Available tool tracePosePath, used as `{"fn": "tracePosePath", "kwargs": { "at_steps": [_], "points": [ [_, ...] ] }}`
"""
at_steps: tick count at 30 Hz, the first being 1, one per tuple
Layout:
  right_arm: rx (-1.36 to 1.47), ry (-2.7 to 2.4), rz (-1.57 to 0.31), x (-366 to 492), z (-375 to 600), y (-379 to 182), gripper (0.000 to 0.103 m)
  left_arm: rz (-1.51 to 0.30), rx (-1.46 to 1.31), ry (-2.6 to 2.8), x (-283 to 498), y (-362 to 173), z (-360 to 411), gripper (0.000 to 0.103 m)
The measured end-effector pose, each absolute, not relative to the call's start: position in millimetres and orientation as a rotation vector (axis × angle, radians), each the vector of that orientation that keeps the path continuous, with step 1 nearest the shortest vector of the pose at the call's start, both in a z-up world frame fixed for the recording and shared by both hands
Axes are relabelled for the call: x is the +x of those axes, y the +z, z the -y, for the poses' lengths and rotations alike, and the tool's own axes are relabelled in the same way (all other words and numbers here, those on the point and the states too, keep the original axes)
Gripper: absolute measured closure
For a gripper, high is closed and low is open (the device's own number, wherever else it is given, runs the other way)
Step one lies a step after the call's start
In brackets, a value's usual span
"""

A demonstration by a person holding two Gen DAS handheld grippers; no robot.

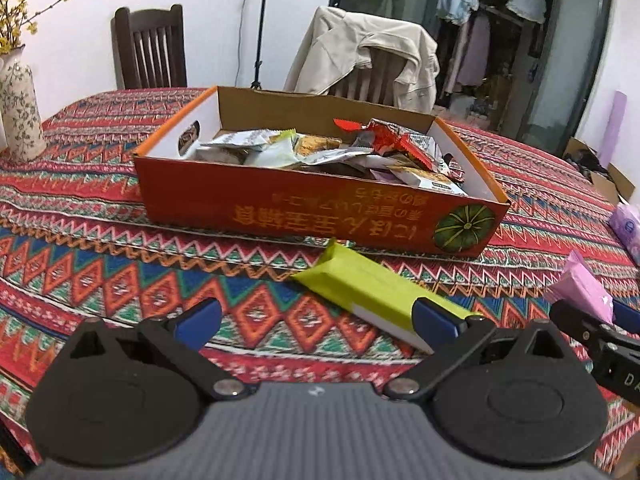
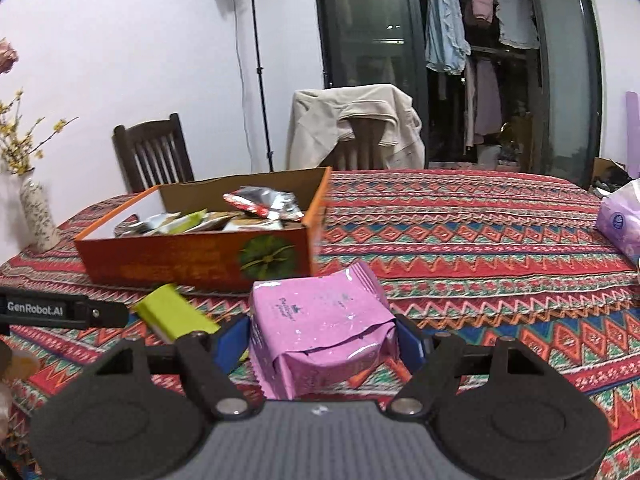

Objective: Organize snacks
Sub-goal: 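Grasp the green bar with the left gripper while the right holds the pink packet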

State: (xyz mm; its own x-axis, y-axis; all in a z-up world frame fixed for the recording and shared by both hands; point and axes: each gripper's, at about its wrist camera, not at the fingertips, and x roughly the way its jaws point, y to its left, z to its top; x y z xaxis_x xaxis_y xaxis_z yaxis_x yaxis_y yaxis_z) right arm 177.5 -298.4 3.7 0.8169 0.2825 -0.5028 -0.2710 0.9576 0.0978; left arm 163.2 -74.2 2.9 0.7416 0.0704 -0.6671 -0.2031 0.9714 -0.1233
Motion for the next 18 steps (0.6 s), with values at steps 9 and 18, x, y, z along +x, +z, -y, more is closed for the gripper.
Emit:
{"fn": "tracePosePath", "kwargs": {
  "at_steps": [9,18],
  "points": [
    [0.047,0.273,-0.532,201.7,306.4,-1.9,0.027,-0.77,-0.252,0.257,198.7,-8.6,101.4,0.0],
    [0.063,0.264,-0.54,210.7,306.5,-9.1,0.027,-0.804,-0.249,0.375,222.5,-22.7,122.9,0.0]
  ]
}}
